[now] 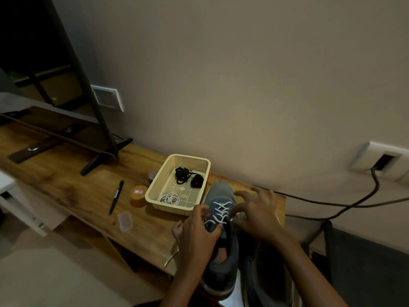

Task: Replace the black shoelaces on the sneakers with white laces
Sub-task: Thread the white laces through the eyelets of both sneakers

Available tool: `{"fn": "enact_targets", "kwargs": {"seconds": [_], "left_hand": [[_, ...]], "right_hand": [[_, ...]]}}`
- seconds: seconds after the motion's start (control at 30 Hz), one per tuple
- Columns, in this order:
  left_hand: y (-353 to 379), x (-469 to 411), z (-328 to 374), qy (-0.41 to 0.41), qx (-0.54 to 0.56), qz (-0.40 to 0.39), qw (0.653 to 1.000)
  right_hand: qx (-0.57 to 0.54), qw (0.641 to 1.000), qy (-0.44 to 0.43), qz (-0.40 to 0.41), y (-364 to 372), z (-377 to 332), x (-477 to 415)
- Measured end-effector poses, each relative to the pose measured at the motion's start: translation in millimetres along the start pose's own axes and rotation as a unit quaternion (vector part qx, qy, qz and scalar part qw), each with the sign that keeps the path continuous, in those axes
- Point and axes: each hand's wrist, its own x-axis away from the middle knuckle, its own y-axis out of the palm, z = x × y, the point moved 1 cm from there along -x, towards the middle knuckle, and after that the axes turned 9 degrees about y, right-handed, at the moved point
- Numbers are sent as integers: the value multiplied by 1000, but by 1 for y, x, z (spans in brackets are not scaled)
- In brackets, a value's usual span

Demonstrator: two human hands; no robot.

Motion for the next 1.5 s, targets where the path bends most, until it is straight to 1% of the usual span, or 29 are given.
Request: {"fn": "enact_targets", "kwargs": {"seconds": [0.13, 0.23, 0.33, 0.43, 0.5, 0.57, 0.63, 0.7, 0.73, 0.8, 0.87, 0.93, 1.03, 1.1, 1.23, 1.5], "left_hand": [[-2, 1, 2, 11, -19, 1, 1000], [-2, 2, 5, 16, -44, 13, 999], [-1, 2, 7, 20, -58, 24, 998], [-1, 2, 8, 14, -65, 22, 998], [-1, 1, 9, 17, -69, 19, 997], [-3, 0, 6, 30, -52, -3, 998], [-5, -3, 2, 50, 0, -39, 998], [-8, -7, 0, 74, 30, -83, 993], [-7, -11, 0, 89, 23, -104, 990], [-7, -17, 3, 99, -7, -137, 986], [-6, -23, 2, 86, -15, -145, 986], [-4, -27, 0, 62, 5, -139, 988], [-4, -31, -2, 39, 40, -139, 989], [-1, -33, -4, 31, 48, -154, 986], [8, -37, -5, 4, 47, -186, 981], [9, -37, -7, -14, 54, -206, 977]], "right_hand": [[-13, 1000, -5, -8, -1, 2, -1], [-11, 999, 11, -28, -8, 13, -2], [-40, 998, 37, -22, -14, 31, -2], [-71, 995, 35, -53, -19, 37, 0], [-62, 995, 34, -65, -17, 34, 0], [-34, 997, 31, -55, -15, 30, -3], [-20, 999, 22, -20, -13, 20, -7], [-46, 999, -5, 20, -10, 5, -13], [-53, 998, -20, 23, -9, -4, -15], [-63, 997, -44, 3, -4, -20, -21], [-95, 994, -44, -42, 1, -25, -27], [-123, 989, -33, -81, 3, -20, -32], [-157, 980, -37, -114, 4, -13, -33], [-169, 977, -54, -116, 4, -13, -31], [-155, 978, -75, -115, 10, -13, -27], [-186, 973, -49, -126, 20, -4, -25]]}}
